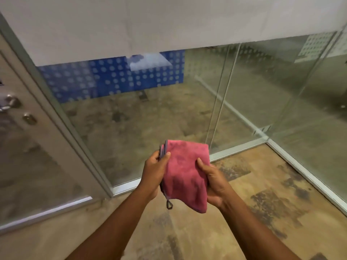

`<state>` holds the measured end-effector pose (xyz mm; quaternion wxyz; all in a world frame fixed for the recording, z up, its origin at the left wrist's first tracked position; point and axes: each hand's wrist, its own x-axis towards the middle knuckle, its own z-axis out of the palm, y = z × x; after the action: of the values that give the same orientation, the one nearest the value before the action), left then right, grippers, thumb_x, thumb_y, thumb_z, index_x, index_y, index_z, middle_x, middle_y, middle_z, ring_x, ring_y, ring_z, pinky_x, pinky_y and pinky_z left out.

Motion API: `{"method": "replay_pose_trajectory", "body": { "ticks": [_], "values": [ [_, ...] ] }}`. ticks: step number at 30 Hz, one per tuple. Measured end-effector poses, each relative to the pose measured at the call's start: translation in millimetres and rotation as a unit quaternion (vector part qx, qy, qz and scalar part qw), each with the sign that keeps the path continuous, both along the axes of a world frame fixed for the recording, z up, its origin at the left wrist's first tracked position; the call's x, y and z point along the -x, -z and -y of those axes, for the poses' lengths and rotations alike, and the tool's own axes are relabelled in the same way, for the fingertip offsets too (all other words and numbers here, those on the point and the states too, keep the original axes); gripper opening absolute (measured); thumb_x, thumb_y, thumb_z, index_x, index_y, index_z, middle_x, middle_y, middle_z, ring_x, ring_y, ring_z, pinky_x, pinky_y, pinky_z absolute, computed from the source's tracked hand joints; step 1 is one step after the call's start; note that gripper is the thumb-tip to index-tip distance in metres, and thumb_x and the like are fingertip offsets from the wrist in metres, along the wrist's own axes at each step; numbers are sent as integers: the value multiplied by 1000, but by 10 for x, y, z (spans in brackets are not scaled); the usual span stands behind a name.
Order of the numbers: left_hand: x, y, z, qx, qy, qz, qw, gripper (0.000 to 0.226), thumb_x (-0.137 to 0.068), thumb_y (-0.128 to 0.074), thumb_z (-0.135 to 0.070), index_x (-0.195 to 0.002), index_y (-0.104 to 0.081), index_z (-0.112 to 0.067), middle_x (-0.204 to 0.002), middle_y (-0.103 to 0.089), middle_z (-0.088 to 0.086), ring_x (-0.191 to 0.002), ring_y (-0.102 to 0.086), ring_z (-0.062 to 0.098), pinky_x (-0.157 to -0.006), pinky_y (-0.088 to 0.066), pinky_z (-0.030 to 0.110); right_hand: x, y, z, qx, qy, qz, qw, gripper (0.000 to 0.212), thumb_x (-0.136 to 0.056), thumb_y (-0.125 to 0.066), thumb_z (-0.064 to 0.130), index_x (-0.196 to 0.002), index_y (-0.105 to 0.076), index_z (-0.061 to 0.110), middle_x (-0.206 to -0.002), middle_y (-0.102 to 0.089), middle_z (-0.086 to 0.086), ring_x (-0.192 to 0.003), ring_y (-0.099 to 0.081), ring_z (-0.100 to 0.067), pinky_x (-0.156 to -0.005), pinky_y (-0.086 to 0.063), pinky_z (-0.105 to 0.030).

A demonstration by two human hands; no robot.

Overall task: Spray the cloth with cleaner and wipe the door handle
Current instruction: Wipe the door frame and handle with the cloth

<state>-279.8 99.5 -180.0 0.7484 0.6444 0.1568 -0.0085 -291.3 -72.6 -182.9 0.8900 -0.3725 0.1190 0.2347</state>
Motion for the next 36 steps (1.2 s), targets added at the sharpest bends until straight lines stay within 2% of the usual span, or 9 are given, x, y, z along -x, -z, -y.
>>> {"method": "replay_pose_trajectory", "body": {
  "ticks": [6, 9, 13, 17, 21, 25, 29, 32, 36],
  "values": [
    [211, 5, -674, 0, -83, -18, 996, 7, -96, -65, -22, -99, -71, -21, -94, -77, 1, -82, -69, 16, -82, -56, 37, -62, -33, -589, -2, -84, 10, 996, 41, -92, -66, 17, -127, -61, -4, -122, -66, -30, -106, -68, -42, -85, -56, -53],
    [325, 46, -1000, 13, -127, -13, 992, 8, -98, -62, -22, -99, -70, -20, -81, -77, -8, -68, -69, 4, -64, -55, 22, -49, -27, -918, 6, -113, 2, 994, 42, -93, -64, 16, -129, -59, -5, -127, -63, -32, -111, -64, -43, -89, -55, -53],
    [548, 104, -1455, 54, -190, -31, 980, 15, -101, -57, -21, -98, -71, -21, -72, -73, -9, -56, -63, 5, -46, -47, 16, -20, -24, -1375, 23, -131, -2, 991, 41, -86, -70, 18, -121, -64, -2, -104, -72, -24, -89, -73, -34, -79, -60, -44],
    [768, 110, -2038, 78, -234, -32, 968, 16, -102, -51, -15, -104, -66, -18, -76, -70, -1, -58, -62, 12, -52, -48, 21, 40, -9, -1839, 17, -132, -32, 991, 40, -85, -70, 19, -120, -65, 0, -104, -73, -23, -88, -73, -33, -80, -60, -45],
    [893, 95, -2640, 56, -261, -17, 964, 16, -101, -52, -12, -99, -67, -17, -79, -68, 3, -62, -56, 14, -57, -42, 24, 101, -55, -2368, 25, -130, -35, 991, 51, -91, -64, 20, -135, -55, -4, -121, -65, -26, -98, -68, -34, -101, -47, -50],
    [979, 81, -3217, -31, -230, 11, 973, 16, -101, -53, -9, -105, -68, -15, -81, -70, -1, -62, -60, 9, -61, -44, 24, 160, -88, -2883, 22, -122, -41, 991, 49, -94, -60, 19, -137, -53, -5, -123, -64, -27, -97, -68, -34, -93, -51, -47],
    [1062, 29, -3721, -198, -155, 44, 967, 18, -100, -58, -11, -101, -68, -26, -96, -74, -4, -85, -65, 8, -77, -49, 23, 205, -164, -3386, 27, -98, -26, 994, 55, -92, -59, 19, -139, -49, -6, -125, -62, -27, -95, -67, -32, -88, -53, -43],
    [1132, -39, -4082, -352, -107, 73, 927, 20, -99, -60, -17, -113, -72, -26, -109, -73, -14, -94, -64, -3, -86, -49, 15, 196, -180, -3698, 9, -86, -35, 996, 55, -94, -57, 20, -142, -46, -5, -140, -52, -30, -104, -62, -35, -97, -47, -47],
    [1122, -147, -4462, -479, -92, 124, 864, 27, -97, -62, -15, -122, -71, -18, -124, -68, -7, -119, -55, 6, -102, -36, 16, 110, -220, -4061, 13, -81, -39, 996, 54, -97, -57, 21, -142, -47, -5, -142, -52, -30, -121, -55, -36, -108, -41, -51]
  ]
}}
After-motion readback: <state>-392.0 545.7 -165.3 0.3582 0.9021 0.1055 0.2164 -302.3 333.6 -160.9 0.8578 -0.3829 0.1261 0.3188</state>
